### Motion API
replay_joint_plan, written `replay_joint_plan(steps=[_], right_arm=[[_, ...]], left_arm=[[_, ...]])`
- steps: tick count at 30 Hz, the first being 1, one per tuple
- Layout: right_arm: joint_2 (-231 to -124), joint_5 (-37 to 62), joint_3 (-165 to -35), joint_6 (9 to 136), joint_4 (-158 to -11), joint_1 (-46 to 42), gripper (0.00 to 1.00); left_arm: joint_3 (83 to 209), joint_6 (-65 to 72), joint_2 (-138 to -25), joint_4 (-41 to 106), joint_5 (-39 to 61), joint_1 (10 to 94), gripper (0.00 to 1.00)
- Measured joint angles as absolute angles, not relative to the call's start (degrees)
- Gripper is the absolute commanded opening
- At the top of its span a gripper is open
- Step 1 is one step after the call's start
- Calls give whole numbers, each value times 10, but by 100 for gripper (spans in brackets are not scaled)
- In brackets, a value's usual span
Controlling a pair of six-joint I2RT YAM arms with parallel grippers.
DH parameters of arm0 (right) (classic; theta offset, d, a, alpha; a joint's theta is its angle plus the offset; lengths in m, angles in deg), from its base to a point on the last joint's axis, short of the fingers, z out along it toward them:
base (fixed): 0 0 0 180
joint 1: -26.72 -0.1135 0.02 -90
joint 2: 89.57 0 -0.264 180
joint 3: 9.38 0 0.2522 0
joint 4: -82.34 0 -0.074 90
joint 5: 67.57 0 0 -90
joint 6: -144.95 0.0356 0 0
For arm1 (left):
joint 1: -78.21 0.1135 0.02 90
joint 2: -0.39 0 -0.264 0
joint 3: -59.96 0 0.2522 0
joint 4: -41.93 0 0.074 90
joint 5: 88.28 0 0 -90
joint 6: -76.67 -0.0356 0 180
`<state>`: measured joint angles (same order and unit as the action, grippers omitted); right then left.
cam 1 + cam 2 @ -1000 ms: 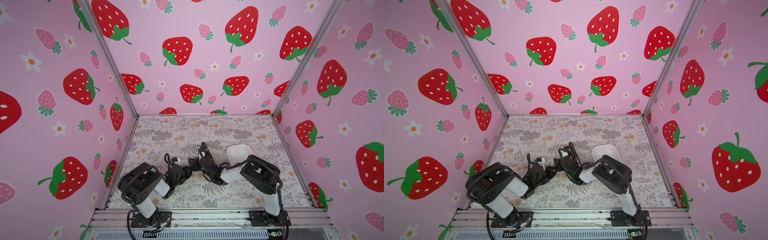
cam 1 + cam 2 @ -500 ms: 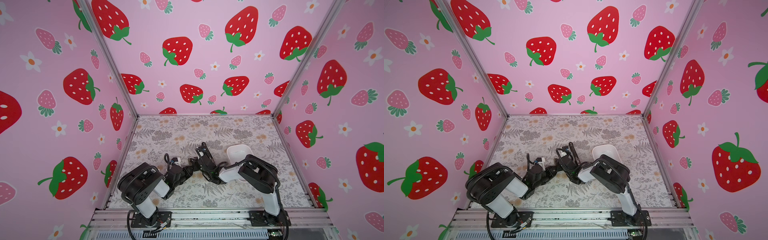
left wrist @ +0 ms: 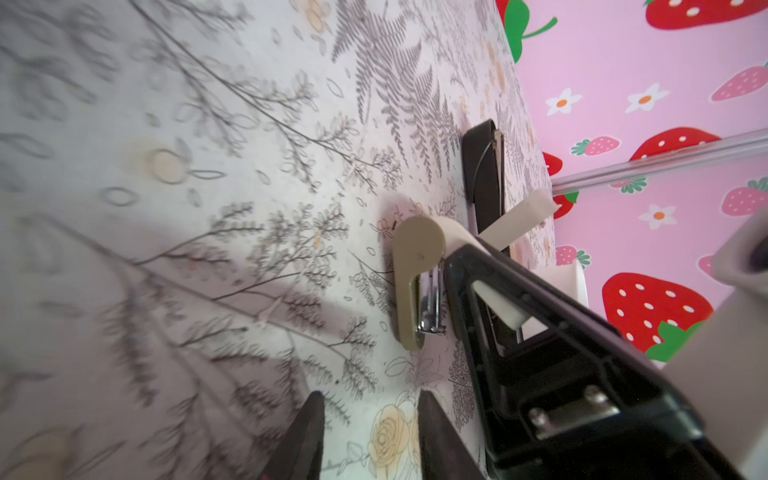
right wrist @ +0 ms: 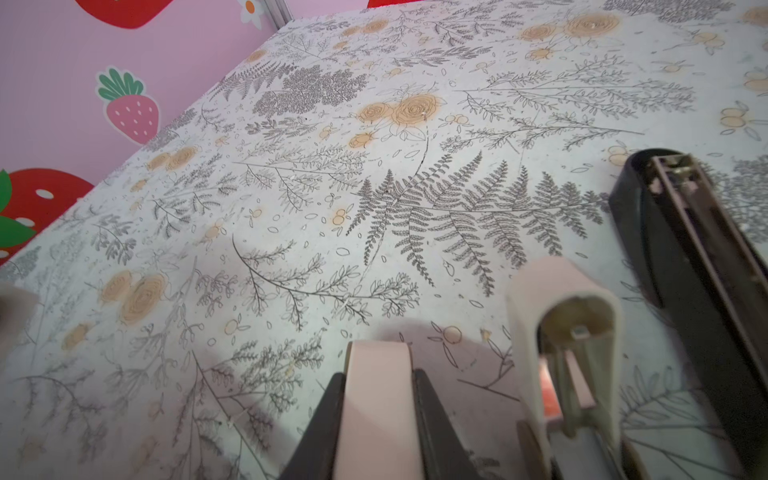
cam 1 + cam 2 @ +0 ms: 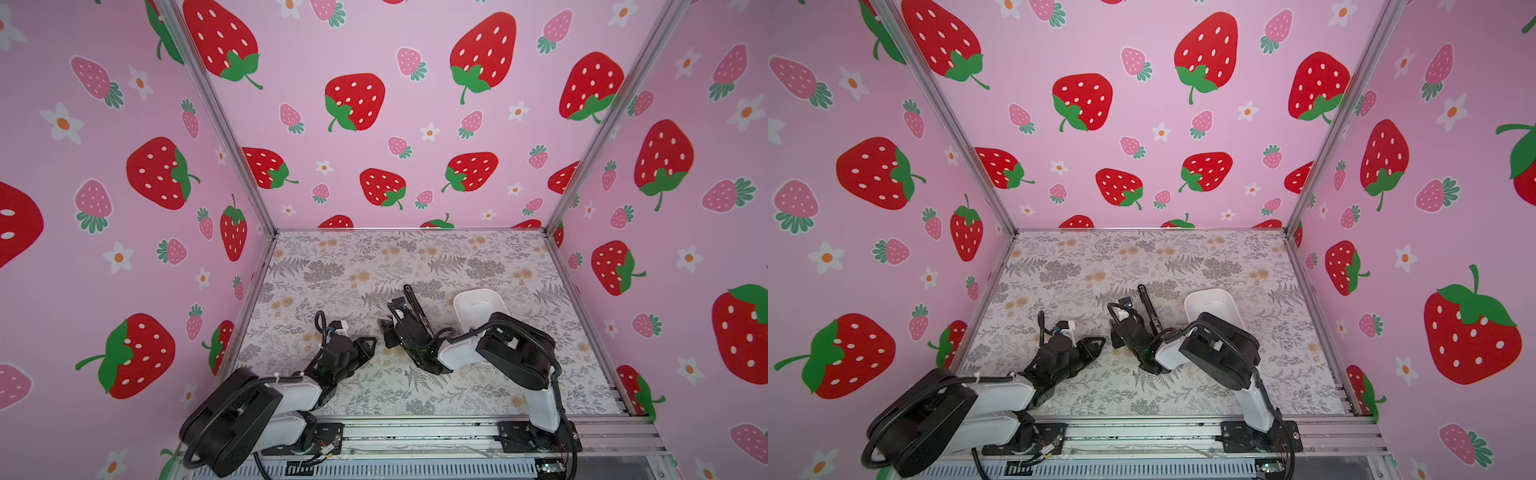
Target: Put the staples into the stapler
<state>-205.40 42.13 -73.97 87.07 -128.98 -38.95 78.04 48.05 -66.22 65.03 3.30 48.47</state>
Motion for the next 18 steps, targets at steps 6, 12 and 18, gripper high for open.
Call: replay_joint_plan(steps=[6,12,18], right_arm=[[-2023,415,-659,828,-1349,-406,32],[-1993,396,-616,801,-1367,-422,50],[-1936,398,-598,787,-1370,-433,51]], left_arm=[[785,449,-357,406,1,531,47],[830,413,-248,258,-1,572,50],[910,365,-325,233,12,577,49]])
